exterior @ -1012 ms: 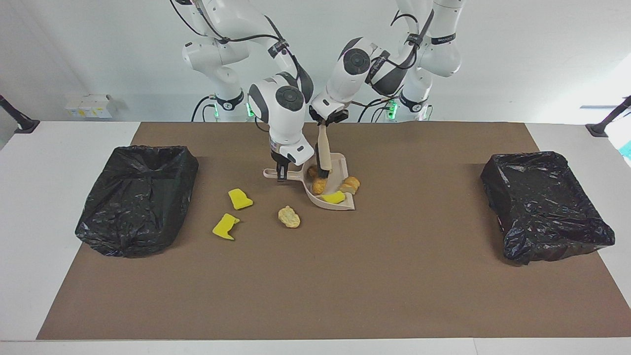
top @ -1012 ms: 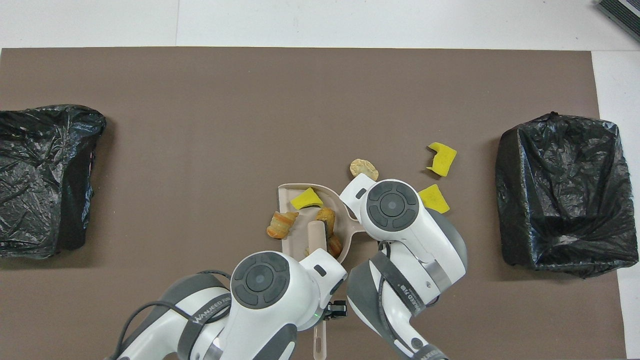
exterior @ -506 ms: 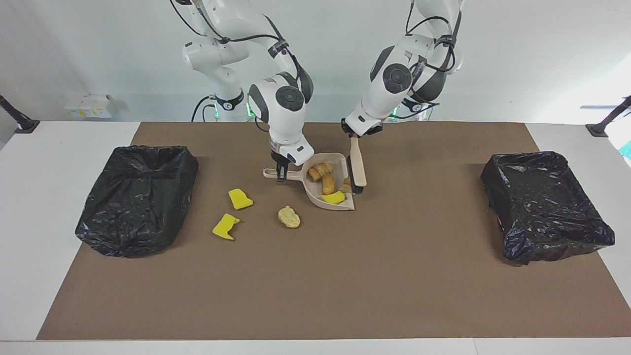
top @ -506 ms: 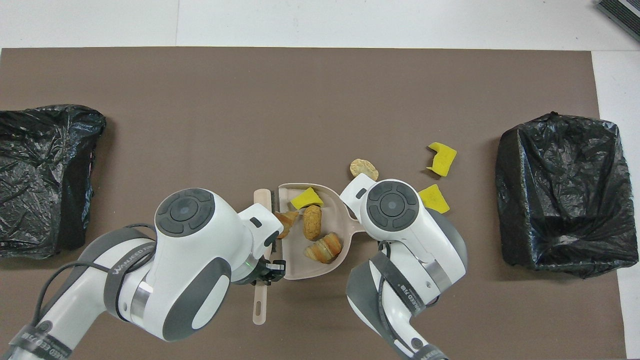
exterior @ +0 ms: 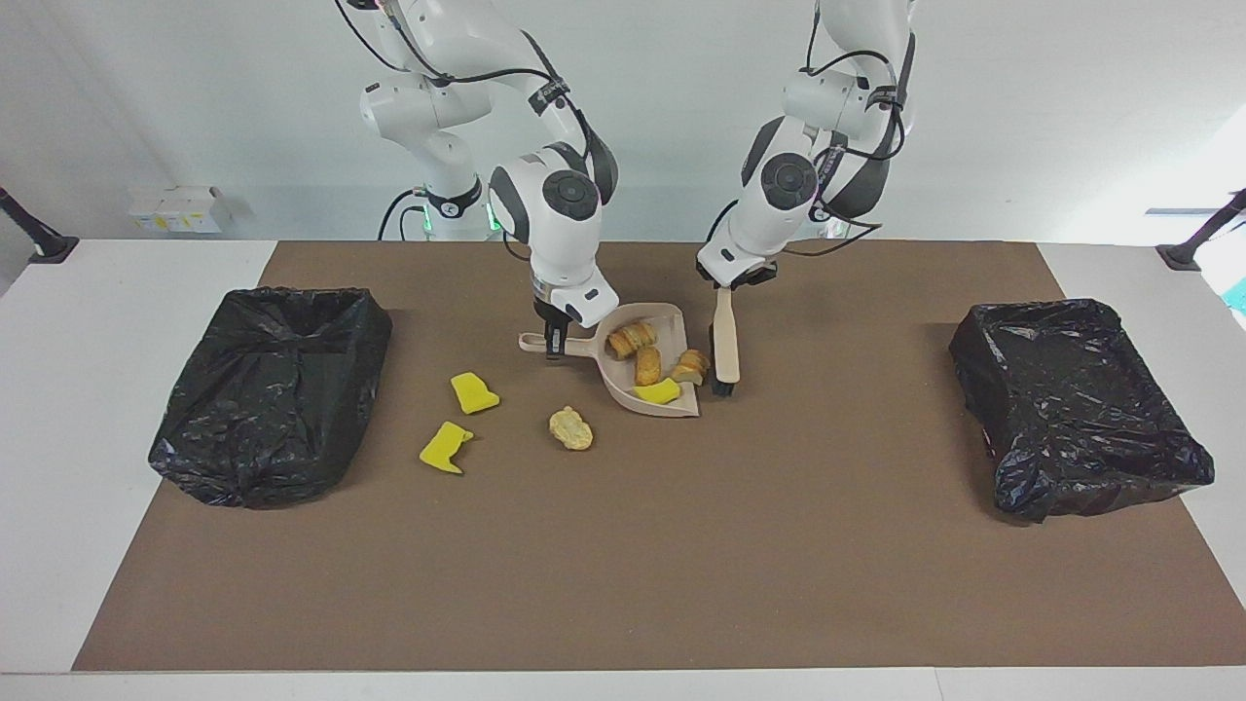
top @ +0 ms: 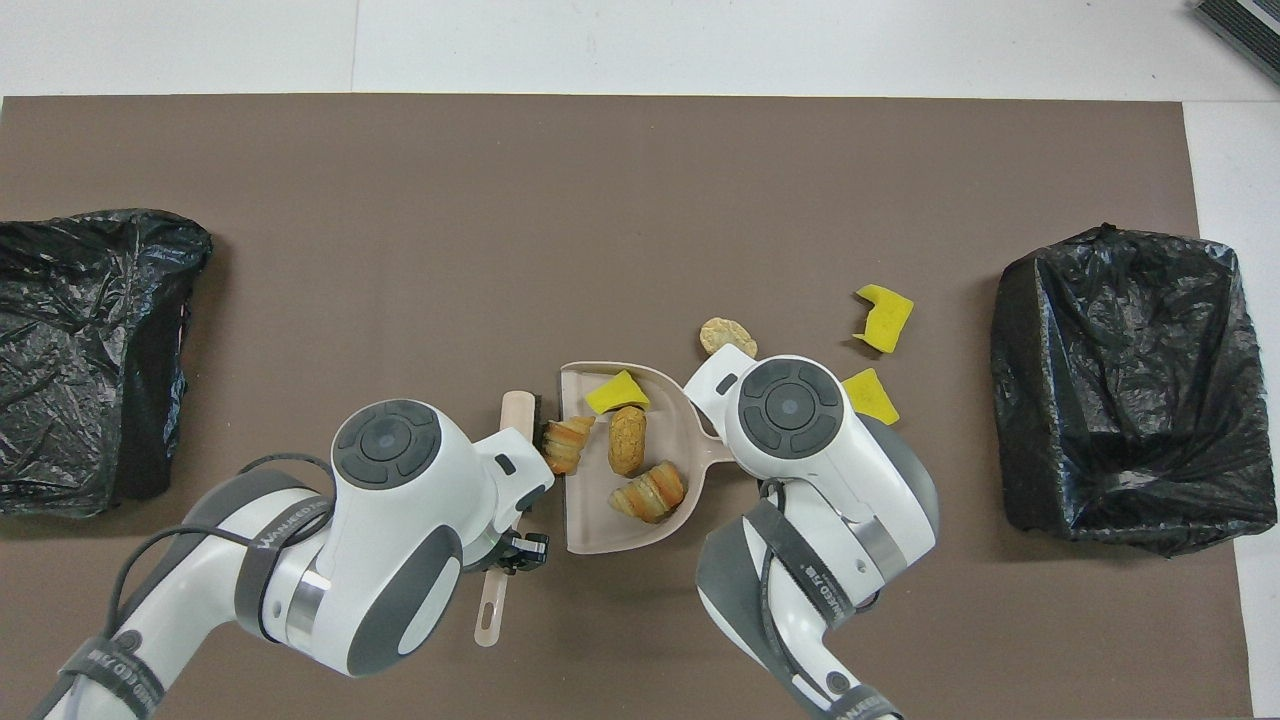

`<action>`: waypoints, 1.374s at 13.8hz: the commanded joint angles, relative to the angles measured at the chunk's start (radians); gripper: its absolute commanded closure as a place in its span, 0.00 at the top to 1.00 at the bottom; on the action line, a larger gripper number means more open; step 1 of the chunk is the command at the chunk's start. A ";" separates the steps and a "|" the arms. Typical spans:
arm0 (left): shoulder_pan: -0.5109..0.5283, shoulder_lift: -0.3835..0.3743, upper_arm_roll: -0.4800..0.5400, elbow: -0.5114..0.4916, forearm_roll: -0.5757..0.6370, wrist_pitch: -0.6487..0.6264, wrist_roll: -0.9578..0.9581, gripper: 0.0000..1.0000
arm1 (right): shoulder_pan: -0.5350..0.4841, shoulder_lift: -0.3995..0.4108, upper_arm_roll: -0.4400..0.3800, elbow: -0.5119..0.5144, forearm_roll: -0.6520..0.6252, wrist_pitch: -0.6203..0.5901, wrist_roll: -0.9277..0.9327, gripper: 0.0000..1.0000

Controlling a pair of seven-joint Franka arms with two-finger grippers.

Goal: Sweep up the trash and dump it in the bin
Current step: 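Sweep the remaining bread into the dustpan with the left gripper, then carry the loaded dustpan to the bin with the right gripper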

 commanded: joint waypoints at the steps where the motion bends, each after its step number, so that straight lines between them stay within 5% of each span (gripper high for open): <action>1: -0.074 -0.014 0.001 -0.018 -0.020 0.038 0.005 0.00 | -0.035 -0.009 0.006 -0.005 -0.006 0.010 0.026 0.00; 4: -0.119 -0.005 0.001 0.020 -0.136 0.040 -0.008 0.00 | -0.035 -0.012 0.006 -0.005 0.003 0.010 0.024 0.00; 10: -0.116 -0.014 0.008 0.034 -0.124 -0.019 -0.052 0.00 | -0.050 -0.017 0.006 0.000 0.005 0.010 -0.023 0.00; 13: -0.064 -0.014 0.008 0.063 -0.121 -0.075 -0.072 0.00 | -0.099 -0.046 0.003 0.003 0.102 0.005 -0.143 0.00; 19: -0.066 -0.086 0.008 0.065 -0.035 -0.140 -0.198 0.00 | -0.193 -0.060 0.003 0.127 0.124 -0.157 -0.279 0.00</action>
